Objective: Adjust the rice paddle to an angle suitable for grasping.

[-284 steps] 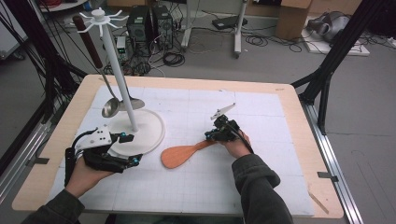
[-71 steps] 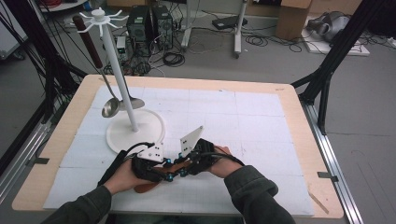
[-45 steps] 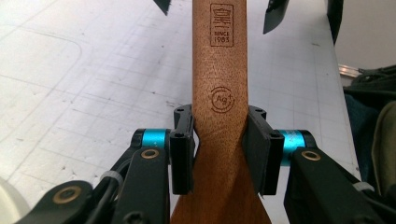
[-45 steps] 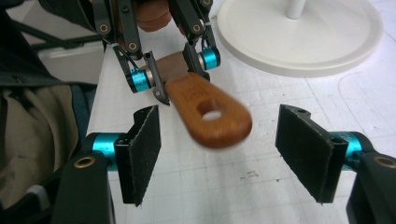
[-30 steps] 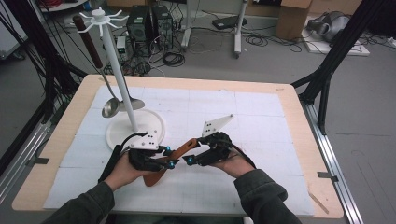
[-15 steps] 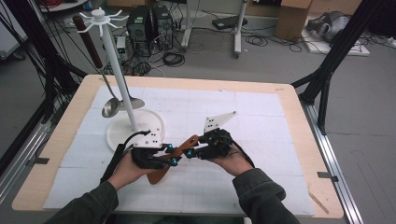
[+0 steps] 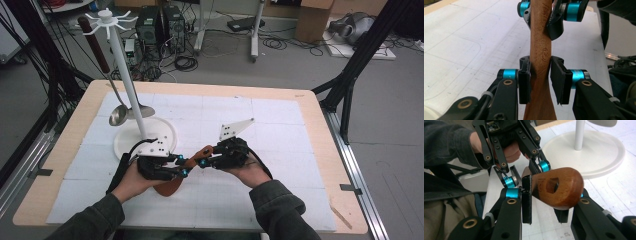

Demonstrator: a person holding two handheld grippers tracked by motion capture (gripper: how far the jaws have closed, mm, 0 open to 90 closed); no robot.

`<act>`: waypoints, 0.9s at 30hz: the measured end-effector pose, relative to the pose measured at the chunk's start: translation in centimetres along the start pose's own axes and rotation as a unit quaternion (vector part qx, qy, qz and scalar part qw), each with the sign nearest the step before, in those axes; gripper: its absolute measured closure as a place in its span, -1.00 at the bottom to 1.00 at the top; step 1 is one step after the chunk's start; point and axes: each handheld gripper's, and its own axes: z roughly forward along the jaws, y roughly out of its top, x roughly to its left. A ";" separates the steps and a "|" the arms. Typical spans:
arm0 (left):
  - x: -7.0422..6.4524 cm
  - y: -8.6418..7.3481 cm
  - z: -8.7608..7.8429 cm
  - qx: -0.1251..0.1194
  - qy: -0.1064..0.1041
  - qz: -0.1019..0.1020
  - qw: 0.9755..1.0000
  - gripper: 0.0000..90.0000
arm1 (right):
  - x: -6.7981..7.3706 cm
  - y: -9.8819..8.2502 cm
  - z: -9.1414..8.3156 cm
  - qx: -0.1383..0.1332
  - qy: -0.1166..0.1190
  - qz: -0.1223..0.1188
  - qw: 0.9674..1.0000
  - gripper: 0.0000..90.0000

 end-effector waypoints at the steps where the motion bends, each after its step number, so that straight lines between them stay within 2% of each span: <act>1: 0.0 0.0 -0.1 -0.002 0.000 -0.002 1.000 0.56 | 0.0 0.0 0.0 -0.001 -0.001 0.000 1.000 0.62; 6: -0.2 0.1 -0.3 -0.009 -0.003 -0.001 1.000 0.63 | 0.0 0.1 0.0 -0.012 0.006 0.006 1.000 0.66; 9: -0.2 0.2 -0.5 -0.011 -0.003 -0.004 1.000 0.60 | 0.1 0.2 0.0 -0.024 0.016 0.010 1.000 0.72; 17: -0.4 0.4 -0.7 -0.022 -0.009 -0.004 1.000 0.58 | 0.8 1.1 -0.1 -0.037 0.035 -0.004 0.999 0.84; 22: -0.3 0.7 -1.0 -0.021 -0.006 -0.002 1.000 0.58 | 1.1 2.0 0.0 -0.041 0.029 -0.017 0.999 0.84; 27: -0.4 0.8 -1.1 -0.025 -0.009 0.000 1.000 0.61 | 1.3 2.4 0.1 -0.049 0.027 -0.021 0.998 0.85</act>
